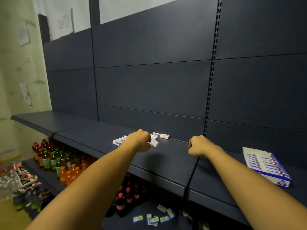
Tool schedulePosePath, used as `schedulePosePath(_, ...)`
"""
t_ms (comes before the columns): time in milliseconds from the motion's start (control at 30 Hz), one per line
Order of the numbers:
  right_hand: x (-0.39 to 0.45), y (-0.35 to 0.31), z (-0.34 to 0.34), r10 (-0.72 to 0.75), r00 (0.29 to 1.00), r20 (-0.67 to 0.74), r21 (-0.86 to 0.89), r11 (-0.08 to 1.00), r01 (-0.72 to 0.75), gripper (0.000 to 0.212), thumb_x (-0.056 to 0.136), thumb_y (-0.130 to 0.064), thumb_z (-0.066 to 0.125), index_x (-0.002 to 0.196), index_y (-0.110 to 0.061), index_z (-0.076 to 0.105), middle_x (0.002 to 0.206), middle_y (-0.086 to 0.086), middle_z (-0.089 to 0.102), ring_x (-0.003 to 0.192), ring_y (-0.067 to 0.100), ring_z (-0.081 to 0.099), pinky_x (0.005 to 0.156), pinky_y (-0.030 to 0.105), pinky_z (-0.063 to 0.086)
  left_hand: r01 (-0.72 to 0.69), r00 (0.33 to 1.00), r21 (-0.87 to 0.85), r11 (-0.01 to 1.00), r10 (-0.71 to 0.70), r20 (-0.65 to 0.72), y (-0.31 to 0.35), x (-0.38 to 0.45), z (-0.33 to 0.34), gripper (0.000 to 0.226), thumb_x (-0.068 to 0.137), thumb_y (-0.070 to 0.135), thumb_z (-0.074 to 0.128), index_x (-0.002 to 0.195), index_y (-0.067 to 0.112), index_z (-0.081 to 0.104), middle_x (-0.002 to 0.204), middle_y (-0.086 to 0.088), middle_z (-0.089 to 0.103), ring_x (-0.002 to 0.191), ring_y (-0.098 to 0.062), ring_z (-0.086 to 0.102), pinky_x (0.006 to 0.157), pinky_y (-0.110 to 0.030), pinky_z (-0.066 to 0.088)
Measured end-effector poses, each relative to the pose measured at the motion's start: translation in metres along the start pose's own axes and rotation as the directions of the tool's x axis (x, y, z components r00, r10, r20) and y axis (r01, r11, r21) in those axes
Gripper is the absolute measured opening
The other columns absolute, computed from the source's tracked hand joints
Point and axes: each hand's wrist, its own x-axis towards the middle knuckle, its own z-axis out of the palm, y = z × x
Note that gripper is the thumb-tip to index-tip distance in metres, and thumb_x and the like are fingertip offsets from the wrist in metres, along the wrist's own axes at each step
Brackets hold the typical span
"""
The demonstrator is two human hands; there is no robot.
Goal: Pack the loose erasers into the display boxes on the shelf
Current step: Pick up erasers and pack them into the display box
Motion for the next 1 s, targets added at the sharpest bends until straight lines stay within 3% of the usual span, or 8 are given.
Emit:
schedulePosePath(133, -0.001, -0.04, 0.008, 0.02, 0.999, -0.027, -0.018, 1.0, -0.02, 0.024, 0.082, -0.013, 0.054, 0.104, -0.013, 0.064, 0.103, 0.006, 0.06, 0.089, 0.025, 0.064, 0.083, 0.041, 0.059, -0.007, 1.0, -0.024, 1.0, 0.007, -0.006, -0.041, -0.007, -0.001, 0.027, 0.095, 0.026, 0.059, 0.119, 0.019, 0.07, 0.119, -0.007, 0.067, 0.099, -0.027, 0.065, 0.087, -0.042, 0.058)
schedulePosePath(433, 0.015, -0.105, 0.02, 0.009, 0.997, -0.074, -0.086, 0.996, -0.015, 0.026, 0.083, -0.013, 0.055, 0.107, -0.016, 0.066, 0.109, 0.007, 0.062, 0.092, 0.027, 0.063, 0.081, 0.038, 0.056, -0.083, 0.996, -0.093, 0.992, 0.081, -0.023, -0.093, 0.008, 0.008, 0.026, 0.097, 0.023, 0.057, 0.118, 0.017, 0.071, 0.115, -0.006, 0.069, 0.097, -0.026, 0.066, 0.087, -0.042, 0.059)
schedulePosePath(733, 0.078, -0.114, 0.038, 0.046, 0.993, -0.11, -0.1, 0.993, -0.057, 0.019, 0.089, -0.023, 0.061, 0.107, -0.022, 0.068, 0.111, 0.004, 0.064, 0.096, 0.026, 0.062, 0.077, 0.033, 0.052, -0.109, 0.994, -0.127, 0.986, 0.107, -0.023, -0.118, 0.067, 0.037, 0.026, 0.093, 0.023, 0.058, 0.114, 0.018, 0.074, 0.113, -0.005, 0.071, 0.095, -0.027, 0.068, 0.085, -0.044, 0.06)
schedulePosePath(1000, 0.141, -0.111, 0.043, 0.083, 0.992, -0.096, -0.028, 0.996, -0.086, 0.021, 0.089, -0.026, 0.062, 0.107, -0.025, 0.071, 0.115, 0.003, 0.065, 0.099, 0.027, 0.063, 0.084, 0.036, 0.054, -0.13, 0.991, -0.098, 0.987, 0.132, 0.012, -0.131, 0.133, 0.053, 0.024, 0.093, 0.019, 0.059, 0.11, 0.019, 0.075, 0.11, -0.004, 0.071, 0.092, -0.028, 0.067, 0.082, -0.043, 0.061)
